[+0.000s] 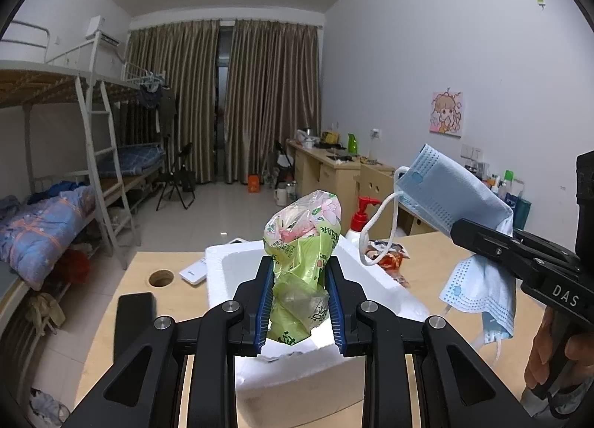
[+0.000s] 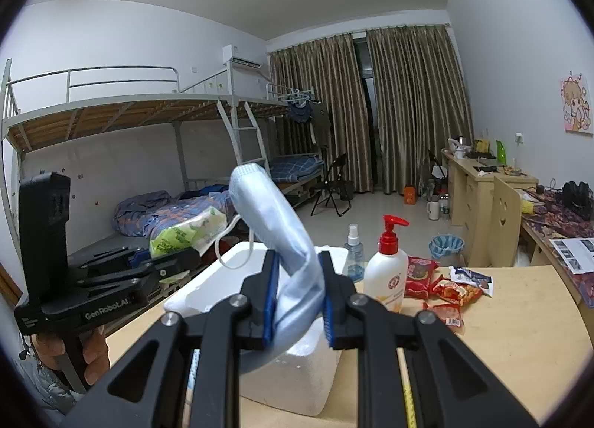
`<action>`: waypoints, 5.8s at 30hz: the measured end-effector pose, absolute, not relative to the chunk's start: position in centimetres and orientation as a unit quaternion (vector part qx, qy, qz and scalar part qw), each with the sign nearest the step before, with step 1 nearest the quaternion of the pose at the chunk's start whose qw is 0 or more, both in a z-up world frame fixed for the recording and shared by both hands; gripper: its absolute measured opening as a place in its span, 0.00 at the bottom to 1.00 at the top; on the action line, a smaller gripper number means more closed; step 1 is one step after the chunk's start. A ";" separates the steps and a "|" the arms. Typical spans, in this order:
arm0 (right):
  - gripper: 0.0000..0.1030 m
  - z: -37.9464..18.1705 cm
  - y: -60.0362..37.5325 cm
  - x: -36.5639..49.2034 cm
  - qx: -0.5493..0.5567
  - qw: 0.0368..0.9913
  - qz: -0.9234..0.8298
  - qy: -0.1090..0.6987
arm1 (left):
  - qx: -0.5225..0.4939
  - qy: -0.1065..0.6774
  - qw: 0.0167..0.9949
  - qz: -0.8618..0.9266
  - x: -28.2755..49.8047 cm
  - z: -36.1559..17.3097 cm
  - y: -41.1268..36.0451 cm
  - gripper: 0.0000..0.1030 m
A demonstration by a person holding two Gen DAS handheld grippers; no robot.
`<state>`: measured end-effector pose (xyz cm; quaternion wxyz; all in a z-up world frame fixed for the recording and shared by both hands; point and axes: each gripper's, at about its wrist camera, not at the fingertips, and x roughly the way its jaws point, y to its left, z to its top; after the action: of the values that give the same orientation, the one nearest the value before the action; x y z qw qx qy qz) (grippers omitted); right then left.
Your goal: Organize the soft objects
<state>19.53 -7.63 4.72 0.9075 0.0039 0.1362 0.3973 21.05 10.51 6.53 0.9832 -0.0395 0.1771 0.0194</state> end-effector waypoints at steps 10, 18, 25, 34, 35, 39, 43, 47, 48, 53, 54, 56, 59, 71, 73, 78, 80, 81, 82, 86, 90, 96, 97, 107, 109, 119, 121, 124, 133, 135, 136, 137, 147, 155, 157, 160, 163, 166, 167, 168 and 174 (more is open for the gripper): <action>0.24 4.6 -7.9 20.2 0.011 0.910 0.389 0.143 | -0.036 0.202 0.979 0.003 24.4 5.9 11.2 0.28; 0.24 4.8 -8.0 20.4 0.013 0.912 0.383 0.147 | -0.027 0.211 0.977 -0.002 26.1 5.6 11.1 0.33; 0.24 5.1 -7.9 20.3 0.013 0.913 0.381 0.148 | -0.028 0.199 0.979 0.025 25.8 5.7 11.5 0.76; 0.24 5.2 -7.9 20.4 0.013 0.912 0.381 0.149 | -0.023 0.161 0.986 0.048 23.3 6.4 12.1 1.00; 0.24 5.2 -7.7 20.4 0.013 0.912 0.381 0.148 | -0.022 0.153 0.986 0.056 22.9 6.6 12.2 1.00; 0.24 5.4 -7.3 20.5 0.010 0.911 0.385 0.148 | -0.020 0.135 0.988 0.075 21.2 7.1 12.6 1.00; 0.24 5.4 -6.6 20.8 0.007 0.909 0.390 0.150 | -0.015 0.129 0.987 0.093 20.0 7.3 12.9 1.00; 0.24 5.3 -5.8 21.1 0.004 0.905 0.396 0.153 | -0.015 0.127 0.986 0.109 19.2 7.3 13.6 1.00; 0.24 5.3 -5.6 21.2 0.003 0.905 0.398 0.153 | -0.018 0.127 0.985 0.111 19.0 7.3 13.8 1.00; 0.24 5.2 -4.4 21.4 -0.002 0.900 0.406 0.157 | -0.025 0.127 0.984 0.123 18.3 7.3 14.7 1.00; 0.24 5.2 -4.2 21.3 -0.003 0.900 0.407 0.157 | -0.028 0.126 0.984 0.124 18.2 7.4 14.9 1.00; 0.24 5.2 -3.7 21.4 -0.006 0.898 0.410 0.158 | -0.032 0.126 0.983 0.126 18.0 7.4 15.2 1.00; 0.24 5.2 -3.0 21.7 -0.008 0.896 0.414 0.161 | -0.033 0.126 0.982 0.134 17.6 7.3 15.7 1.00; 0.24 4.5 -0.3 23.3 -0.016 0.892 0.415 0.178 | -0.046 0.128 0.980 0.147 16.7 7.2 16.9 1.00; 0.24 4.4 0.2 23.4 -0.018 0.891 0.415 0.182 | -0.048 0.129 0.979 0.148 16.6 7.1 17.1 1.00; 0.24 4.1 1.3 23.7 -0.024 0.890 0.412 0.192 | -0.053 0.131 0.979 0.149 16.6 7.0 17.3 1.00; 0.24 4.0 1.5 24.0 -0.026 0.891 0.409 0.196 | -0.054 0.132 0.979 0.149 16.7 7.0 17.4 1.00; 0.24 3.9 1.6 24.2 -0.026 0.891 0.407 0.200 | -0.054 0.133 0.979 0.148 16.7 7.0 17.5 1.00; 0.25 3.9 1.6 24.3 -0.027 0.891 0.406 0.203 | -0.056 0.133 0.978 0.149 16.7 7.0 17.7 1.00; 0.48 3.8 1.8 24.1 -0.029 0.890 0.406 0.204 | -0.058 0.131 0.978 0.149 16.5 6.9 17.8 1.00; 0.62 4.0 1.7 24.0 -0.024 0.890 0.407 0.204 | -0.059 0.132 0.978 0.148 16.5 6.9 18.0 1.00; 0.83 4.1 1.3 23.9 -0.017 0.892 0.404 0.203 | -0.058 0.133 0.978 0.148 16.5 7.0 17.9 1.00; 0.85 4.2 1.3 23.8 -0.016 0.892 0.403 0.202 | -0.057 0.132 0.978 0.148 16.4 7.0 17.8 1.00; 1.00 4.6 0.8 22.7 -0.022 0.903 0.384 0.192 | -0.050 0.130 0.979 0.146 16.2 7.2 16.8 1.00; 1.00 4.7 0.6 22.5 -0.021 0.902 0.386 0.191 | -0.048 0.130 0.980 0.145 16.1 7.2 16.5 1.00; 1.00 5.3 -1.5 20.6 -0.020 0.907 0.383 0.176 | -0.043 0.122 0.982 0.136 15.0 7.8 15.1 1.00; 1.00 5.6 -1.9 20.2 -0.021 0.908 0.382 0.172 | -0.041 0.120 0.983 0.133 14.7 7.9 14.6 1.00; 1.00 5.9 -2.5 19.3 -0.022 0.910 0.380 0.166 | -0.036 0.116 0.984 0.128 14.1 8.2 13.8 1.00; 1.00 6.5 -4.5 17.3 -0.020 0.918 0.368 0.150 | -0.031 0.104 0.987 0.117 12.0 8.6 12.1 1.00; 1.00 6.6 -5.0 16.8 -0.019 0.920 0.364 0.146 | -0.031 0.102 0.988 0.113 11.5 8.7 11.7 1.00; 1.00 6.6 -5.2 16.5 -0.019 0.920 0.363 0.144 | -0.029 0.101 0.988 0.111 11.2 8.8 11.5 1.00; 1.00 6.7 -5.3 16.2 -0.018 0.921 0.363 0.143 | -0.028 0.100 0.989 0.109 11.0 8.9 11.3 1.00; 1.00 6.3 -7.9 14.3 -0.009 0.928 0.347 0.133 | -0.021 0.092 0.992 0.089 9.0 9.2 9.2 1.00; 1.00 6.0 -9.9 12.7 0.002 0.935 0.331 0.125 | -0.017 0.086 0.993 0.076 7.9 9.2 8.0 1.00; 1.00 5.9 -10.2 12.3 0.003 0.937 0.327 0.124 | -0.016 0.086 0.994 0.072 7.7 9.2 7.7 1.00; 1.00 5.8 -10.7 11.8 0.005 0.939 0.320 0.122 | -0.013 0.085 0.994 0.066 7.4 9.0 7.2 1.00; 1.00 5.7 -11.3 11.3 0.006 0.942 0.314 0.121 | -0.011 0.084 0.995 0.058 7.1 8.9 6.6 1.00; 1.00 5.7 -11.8 10.7 0.008 0.944 0.308 0.118 | -0.010 0.083 0.995 0.050 6.8 8.8 6.2 1.00; 1.00 5.5 -12.1 10.4 0.010 0.945 0.305 0.116 | -0.009 0.083 0.995 0.047 6.7 8.7 6.0 1.00; 1.00 5.5 -12.3 10.2 0.011 0.946 0.303 0.116 | -0.008 0.083 0.996 0.044 6.6 8.6 5.9 1.00; 1.00 4.9 -13.5 9.0 0.015 0.951 0.288 0.115 | -0.005 0.084 0.996 0.031 5.9 8.0 5.0 1.00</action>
<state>9.03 -13.54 4.94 0.9505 0.0148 0.1147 0.2883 5.93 4.97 8.05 0.9960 -0.0053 0.0843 0.0306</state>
